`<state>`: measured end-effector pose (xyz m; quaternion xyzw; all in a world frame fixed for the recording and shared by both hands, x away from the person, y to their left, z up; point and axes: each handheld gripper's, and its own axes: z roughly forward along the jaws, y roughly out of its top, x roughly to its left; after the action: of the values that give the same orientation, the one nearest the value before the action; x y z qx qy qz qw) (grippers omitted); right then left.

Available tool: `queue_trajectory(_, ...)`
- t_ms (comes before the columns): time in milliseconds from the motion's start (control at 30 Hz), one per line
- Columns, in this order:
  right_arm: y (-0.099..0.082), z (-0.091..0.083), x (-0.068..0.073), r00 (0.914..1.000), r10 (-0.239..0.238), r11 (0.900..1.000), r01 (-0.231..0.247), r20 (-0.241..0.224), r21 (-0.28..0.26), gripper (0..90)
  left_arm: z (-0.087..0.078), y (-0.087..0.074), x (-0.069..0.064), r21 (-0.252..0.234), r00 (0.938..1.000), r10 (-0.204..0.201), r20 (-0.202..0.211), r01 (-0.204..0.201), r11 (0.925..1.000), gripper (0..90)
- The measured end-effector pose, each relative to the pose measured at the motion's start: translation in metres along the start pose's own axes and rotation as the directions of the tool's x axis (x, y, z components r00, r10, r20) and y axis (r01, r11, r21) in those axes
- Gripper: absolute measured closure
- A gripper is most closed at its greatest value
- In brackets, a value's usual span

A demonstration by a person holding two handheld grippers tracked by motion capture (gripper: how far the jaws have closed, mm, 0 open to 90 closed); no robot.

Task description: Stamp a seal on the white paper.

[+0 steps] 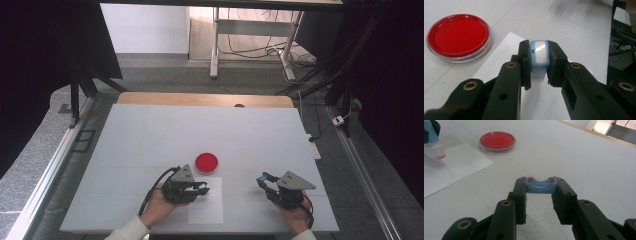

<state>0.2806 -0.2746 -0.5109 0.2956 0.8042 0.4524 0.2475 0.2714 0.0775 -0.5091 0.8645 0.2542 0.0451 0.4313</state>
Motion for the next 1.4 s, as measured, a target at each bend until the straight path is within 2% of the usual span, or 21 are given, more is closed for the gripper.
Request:
queue_trajectory(300,0.0,0.001,0.0,1.0,0.001,1.0,-0.001,0.0,0.002,64.9,0.006,0.0,-0.002,0.027,0.9992,0.033,-0.023,-0.032,0.9991,75.2)
queue_trajectory(467,0.0,0.001,0.0,1.0,-0.001,1.0,0.001,0.0,0.006,64.9,0.006,0.0,-0.002,0.028,0.9991,0.035,-0.026,-0.034,0.999,75.2)
queue_trajectory(667,0.0,0.001,0.0,1.0,0.0,1.0,0.0,0.0,0.003,64.8,0.009,-0.001,-0.002,0.039,0.9975,0.047,-0.052,-0.045,0.9982,75.2)
queue_trajectory(1267,0.0,0.0,0.0,1.0,-0.003,1.0,0.003,0.001,0.005,64.9,0.013,-0.001,-0.003,0.06,0.997,0.053,-0.057,-0.049,0.997,75.4)
queue_trajectory(1400,0.0,0.0,0.0,1.0,-0.004,1.0,0.004,0.003,0.005,64.9,0.015,0.0,-0.008,0.088,0.993,0.086,-0.081,-0.079,0.993,75.6)
